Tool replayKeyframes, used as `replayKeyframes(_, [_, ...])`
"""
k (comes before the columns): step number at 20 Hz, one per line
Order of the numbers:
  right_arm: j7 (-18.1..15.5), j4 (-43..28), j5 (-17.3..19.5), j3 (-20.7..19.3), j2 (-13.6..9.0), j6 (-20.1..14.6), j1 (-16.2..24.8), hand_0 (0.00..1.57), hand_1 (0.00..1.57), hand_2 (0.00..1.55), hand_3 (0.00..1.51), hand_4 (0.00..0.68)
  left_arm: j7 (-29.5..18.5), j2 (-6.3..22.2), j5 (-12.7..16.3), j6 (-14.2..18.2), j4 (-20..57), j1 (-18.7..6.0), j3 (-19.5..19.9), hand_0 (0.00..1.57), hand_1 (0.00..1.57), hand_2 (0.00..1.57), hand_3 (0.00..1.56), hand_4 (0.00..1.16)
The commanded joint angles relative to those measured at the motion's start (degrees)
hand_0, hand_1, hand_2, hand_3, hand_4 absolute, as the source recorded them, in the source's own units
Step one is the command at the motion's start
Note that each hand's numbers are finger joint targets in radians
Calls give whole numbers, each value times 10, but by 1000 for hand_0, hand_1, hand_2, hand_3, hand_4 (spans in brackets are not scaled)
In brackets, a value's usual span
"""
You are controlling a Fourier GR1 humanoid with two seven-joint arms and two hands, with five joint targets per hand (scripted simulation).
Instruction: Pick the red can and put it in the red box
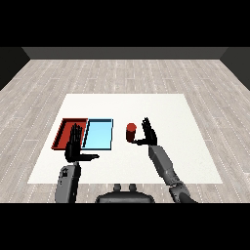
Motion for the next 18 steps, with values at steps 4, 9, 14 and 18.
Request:
replayKeyframes(4, [-18,29,-66,63,0,-29,-10,0,0,0,0,0,15,-10,-4,3,-27,20,-20,0,0,0,0,0])
replayKeyframes(9, [-34,124,-73,36,0,-3,-91,0,0,0,0,0,16,-5,7,-1,-40,15,-11,0,0,0,0,0])
replayKeyframes(14, [-11,63,-89,68,0,-40,-57,0,0,0,0,0,17,-9,-3,15,-14,-20,-10,0,0,0,0,0])
replayKeyframes(18, [-57,174,-139,82,0,-30,-118,0,0,0,0,0,-2,5,21,-16,-26,22,6,0,0,0,0,0])
